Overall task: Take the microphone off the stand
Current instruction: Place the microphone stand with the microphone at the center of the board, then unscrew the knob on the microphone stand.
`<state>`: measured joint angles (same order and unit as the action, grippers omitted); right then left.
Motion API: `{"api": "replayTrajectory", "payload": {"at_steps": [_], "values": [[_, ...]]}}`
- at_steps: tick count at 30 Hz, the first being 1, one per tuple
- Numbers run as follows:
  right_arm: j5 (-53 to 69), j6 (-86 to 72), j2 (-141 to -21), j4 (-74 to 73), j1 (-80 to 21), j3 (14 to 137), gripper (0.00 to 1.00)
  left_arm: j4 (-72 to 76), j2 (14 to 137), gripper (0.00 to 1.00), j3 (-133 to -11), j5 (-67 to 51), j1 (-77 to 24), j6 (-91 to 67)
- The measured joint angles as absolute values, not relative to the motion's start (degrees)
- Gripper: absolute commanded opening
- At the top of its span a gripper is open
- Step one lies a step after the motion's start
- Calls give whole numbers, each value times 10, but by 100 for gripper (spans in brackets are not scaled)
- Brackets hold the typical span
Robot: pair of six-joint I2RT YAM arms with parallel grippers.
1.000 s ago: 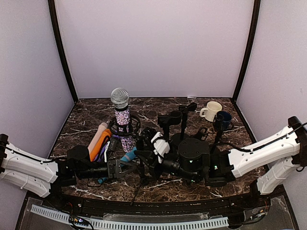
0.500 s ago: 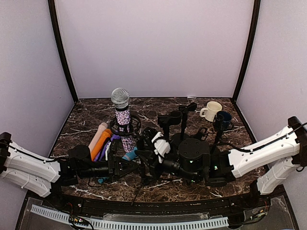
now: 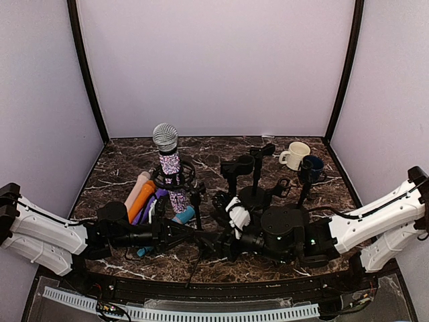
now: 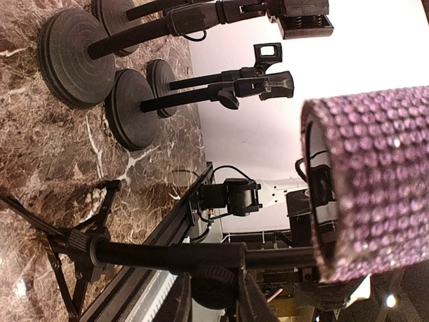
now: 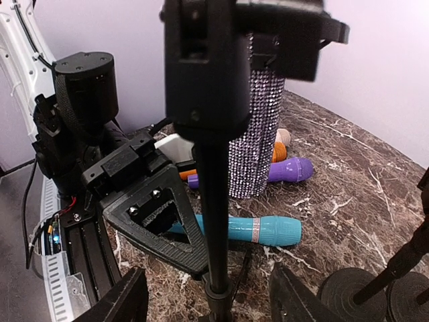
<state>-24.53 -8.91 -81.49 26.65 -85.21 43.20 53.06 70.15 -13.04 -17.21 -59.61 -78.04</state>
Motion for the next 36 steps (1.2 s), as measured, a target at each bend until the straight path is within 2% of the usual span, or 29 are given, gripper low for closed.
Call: {"api": "replayTrajectory", "payload": {"at_steps": [6,9,14,18,20,23,27,36], "values": [[-263,-106,-771,270,-854,413,66,531,705,2,-131,-183,-593,-793],[-272,-111,-758,270,-854,410,66,526,706,14,-136,-192,-589,-796],[-284,-117,-743,270,-854,399,66,455,687,47,-162,-190,-586,-763],[-290,-123,-735,269,-854,391,66,354,643,63,-177,-161,-587,-710],[-293,-126,-733,269,-854,390,66,310,610,66,-177,-139,-586,-684],[-296,-128,-732,267,-854,390,66,268,563,67,-176,-111,-586,-654],[-301,-128,-729,266,-854,390,66,228,495,61,-170,-81,-586,-589],[-323,-128,-724,267,-854,380,65,189,368,51,-170,-84,-594,-293]]}}
